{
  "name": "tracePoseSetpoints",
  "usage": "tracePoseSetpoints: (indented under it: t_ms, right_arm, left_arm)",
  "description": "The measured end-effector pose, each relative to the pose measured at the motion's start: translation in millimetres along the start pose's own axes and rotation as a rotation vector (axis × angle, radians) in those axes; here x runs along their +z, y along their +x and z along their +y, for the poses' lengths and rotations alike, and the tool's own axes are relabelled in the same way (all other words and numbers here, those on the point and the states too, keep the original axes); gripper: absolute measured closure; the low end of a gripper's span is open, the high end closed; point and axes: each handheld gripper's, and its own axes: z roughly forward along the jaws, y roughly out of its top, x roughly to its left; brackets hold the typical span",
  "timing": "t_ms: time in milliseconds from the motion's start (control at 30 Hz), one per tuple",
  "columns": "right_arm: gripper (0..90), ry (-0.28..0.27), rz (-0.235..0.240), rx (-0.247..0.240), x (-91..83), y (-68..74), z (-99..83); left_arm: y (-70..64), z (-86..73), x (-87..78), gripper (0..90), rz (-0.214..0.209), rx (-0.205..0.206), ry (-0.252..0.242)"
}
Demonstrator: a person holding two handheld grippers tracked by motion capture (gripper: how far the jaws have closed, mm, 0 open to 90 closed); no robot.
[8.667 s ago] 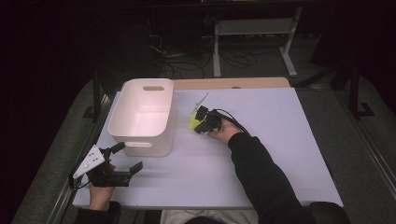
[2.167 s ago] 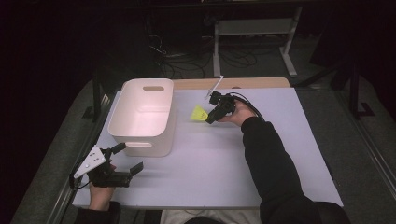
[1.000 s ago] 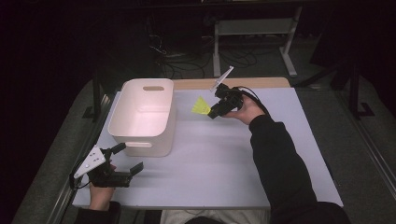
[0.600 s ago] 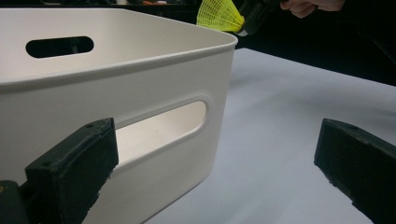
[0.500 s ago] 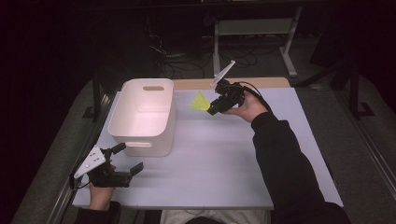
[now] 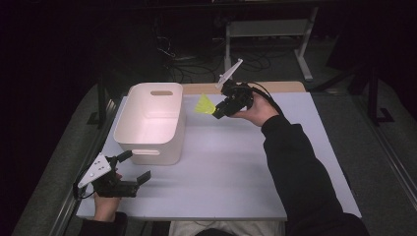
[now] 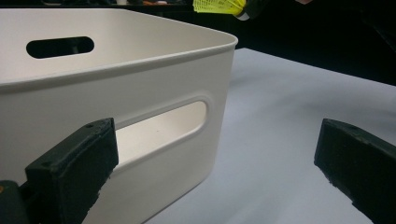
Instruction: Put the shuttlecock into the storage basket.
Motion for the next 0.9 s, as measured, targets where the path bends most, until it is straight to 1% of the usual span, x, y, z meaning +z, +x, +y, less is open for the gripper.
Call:
tracePoseSetpoints:
  t_ms: [300,700,767,900]
  right_arm:
    - [63.4,-0.007,-0.001,-0.029,-5.6,3.5,17.5]
    - [63.4,-0.009,0.005,-0.074,-5.2,12.2,35.5]
    - [63.4,-0.001,0.0,-0.088,-4.7,14.3,38.6]
    - [63.4,-0.004,0.001,-0.105,-4.6,16.8,44.4]
  left_arm:
    - [-0.1,0.0,0.2,0.0,-0.001,-0.001,-0.001]
    - [0.0,0.0,0.1,0.0,-0.001,0.0,-0.001]
    - [0.0,0.0,0.0,0.0,-0.001,0.0,0.0]
    - [0.0,-0.1,0.1,0.0,-0.003,0.001,0.0]
